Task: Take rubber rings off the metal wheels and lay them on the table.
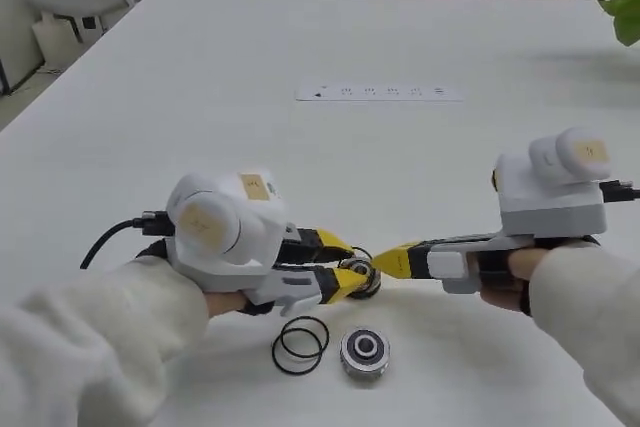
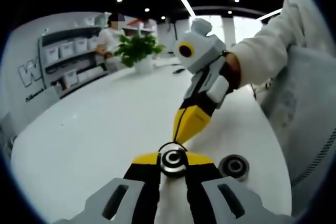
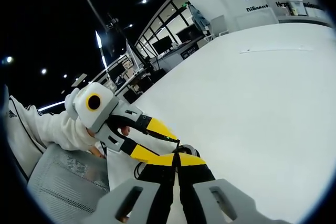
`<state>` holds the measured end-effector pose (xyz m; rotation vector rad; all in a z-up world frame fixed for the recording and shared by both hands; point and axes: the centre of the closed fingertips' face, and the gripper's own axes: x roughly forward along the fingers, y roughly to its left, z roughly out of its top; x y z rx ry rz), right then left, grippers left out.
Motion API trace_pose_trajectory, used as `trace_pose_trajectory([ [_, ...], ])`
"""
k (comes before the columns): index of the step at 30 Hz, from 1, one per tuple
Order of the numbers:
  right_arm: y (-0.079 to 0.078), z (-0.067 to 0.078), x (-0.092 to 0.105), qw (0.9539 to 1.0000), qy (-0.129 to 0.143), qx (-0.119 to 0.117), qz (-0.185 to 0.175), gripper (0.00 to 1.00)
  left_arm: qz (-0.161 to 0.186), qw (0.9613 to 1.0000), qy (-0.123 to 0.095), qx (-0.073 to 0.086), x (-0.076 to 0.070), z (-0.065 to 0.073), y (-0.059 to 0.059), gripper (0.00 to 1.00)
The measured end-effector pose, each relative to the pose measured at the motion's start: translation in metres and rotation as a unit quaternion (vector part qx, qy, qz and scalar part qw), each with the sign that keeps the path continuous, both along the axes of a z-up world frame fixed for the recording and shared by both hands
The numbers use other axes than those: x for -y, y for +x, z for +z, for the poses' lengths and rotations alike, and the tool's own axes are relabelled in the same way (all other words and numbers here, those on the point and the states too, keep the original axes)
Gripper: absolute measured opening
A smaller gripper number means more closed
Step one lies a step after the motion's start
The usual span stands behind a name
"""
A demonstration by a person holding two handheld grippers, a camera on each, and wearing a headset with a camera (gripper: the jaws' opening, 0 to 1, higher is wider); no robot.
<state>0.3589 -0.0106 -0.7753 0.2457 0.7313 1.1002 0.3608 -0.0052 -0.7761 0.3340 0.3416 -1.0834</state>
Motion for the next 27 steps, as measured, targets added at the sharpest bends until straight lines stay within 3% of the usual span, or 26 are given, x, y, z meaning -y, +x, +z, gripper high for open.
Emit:
trace_pose_trajectory([
  [4, 0.003, 0.006, 0.003, 0.9999, 0.009, 0.002, -0.009, 0.00, 0.021, 0.9997, -0.015, 0.003, -0.008, 0.012, 0.006, 0.32],
  [10, 0.008, 0.020, 0.006, 0.9993, 0.027, 0.008, -0.024, 0.00, 0.036, 0.9989, -0.024, 0.014, -0.022, 0.027, 0.008, 0.35],
  [19, 0.012, 0.038, 0.007, 0.9980, 0.047, 0.022, -0.035, 0.00, 0.036, 0.9985, -0.026, 0.032, -0.028, 0.046, 0.001, 0.47],
  [27, 0.009, 0.056, 0.002, 0.9972, 0.053, 0.046, -0.026, 0.00, 0.030, 0.9979, -0.022, 0.053, -0.031, 0.062, -0.009, 0.52],
])
